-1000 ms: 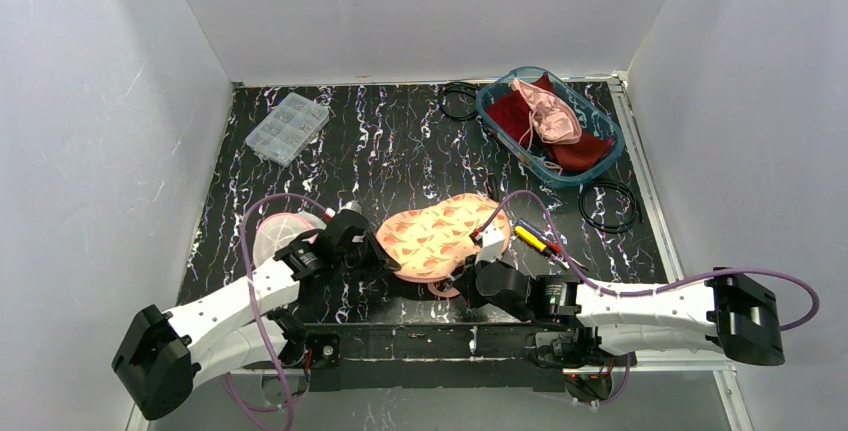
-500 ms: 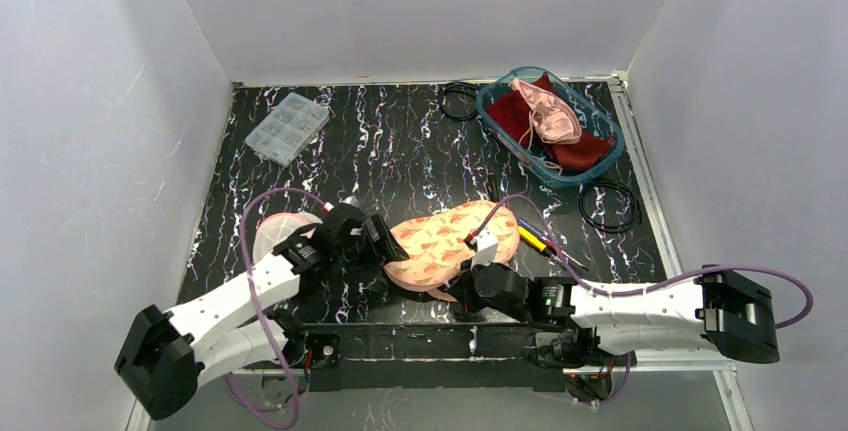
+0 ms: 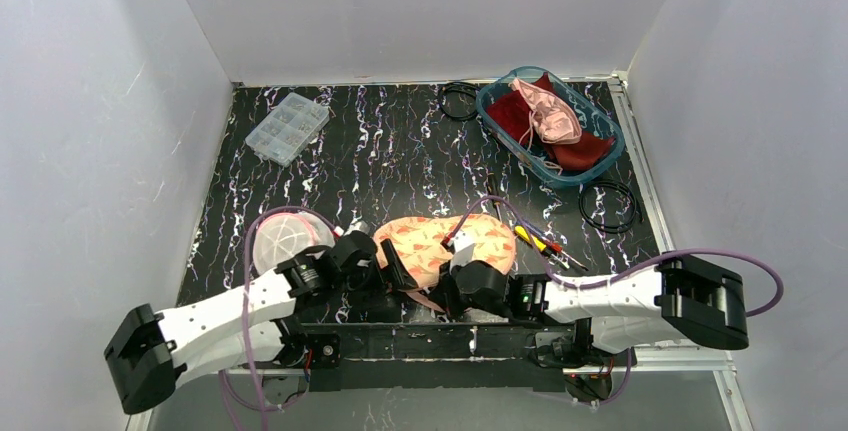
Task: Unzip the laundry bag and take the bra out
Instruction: Unzip the laundry bag at the center of the board.
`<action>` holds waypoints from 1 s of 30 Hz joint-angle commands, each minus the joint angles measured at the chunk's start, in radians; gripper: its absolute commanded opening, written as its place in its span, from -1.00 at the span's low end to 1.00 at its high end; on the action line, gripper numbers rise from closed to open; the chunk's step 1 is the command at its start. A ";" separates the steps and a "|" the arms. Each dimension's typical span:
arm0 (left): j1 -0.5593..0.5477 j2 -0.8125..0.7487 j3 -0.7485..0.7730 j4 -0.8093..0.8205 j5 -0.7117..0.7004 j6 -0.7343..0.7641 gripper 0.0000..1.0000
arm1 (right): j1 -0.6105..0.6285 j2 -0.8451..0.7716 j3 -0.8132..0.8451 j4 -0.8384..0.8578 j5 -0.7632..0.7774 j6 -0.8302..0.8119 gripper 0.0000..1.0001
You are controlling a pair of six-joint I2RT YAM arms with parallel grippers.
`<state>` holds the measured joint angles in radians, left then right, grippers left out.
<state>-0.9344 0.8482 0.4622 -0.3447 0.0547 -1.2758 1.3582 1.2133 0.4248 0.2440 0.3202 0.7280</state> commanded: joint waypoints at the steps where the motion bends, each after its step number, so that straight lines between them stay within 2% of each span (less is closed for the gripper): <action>1: -0.014 0.099 0.043 0.043 -0.098 -0.044 0.62 | 0.008 0.022 0.057 0.095 -0.036 -0.022 -0.97; 5: -0.014 0.148 0.036 0.084 -0.147 -0.072 0.43 | 0.011 -0.008 0.046 0.087 -0.032 -0.021 -0.97; 12: -0.013 0.187 0.062 0.048 -0.258 -0.102 0.12 | 0.012 -0.047 0.039 0.051 -0.029 -0.019 -0.97; 17: -0.008 0.184 0.086 0.006 -0.308 -0.106 -0.28 | 0.012 -0.062 0.031 0.029 -0.021 -0.016 -0.97; 22: -0.006 0.156 0.081 -0.024 -0.336 -0.128 -0.56 | 0.012 -0.081 0.032 -0.027 0.007 -0.017 -0.97; 26: -0.001 0.129 0.076 -0.045 -0.353 -0.133 -1.00 | 0.012 -0.094 0.030 -0.075 0.033 -0.005 -0.97; 30: 0.005 0.109 0.079 -0.081 -0.371 -0.135 -1.00 | 0.013 -0.121 0.021 -0.114 0.048 0.009 -0.97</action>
<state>-0.9436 0.9871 0.5247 -0.3302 -0.2253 -1.4120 1.3640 1.1351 0.4389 0.1883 0.3248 0.7300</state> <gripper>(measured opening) 0.036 0.031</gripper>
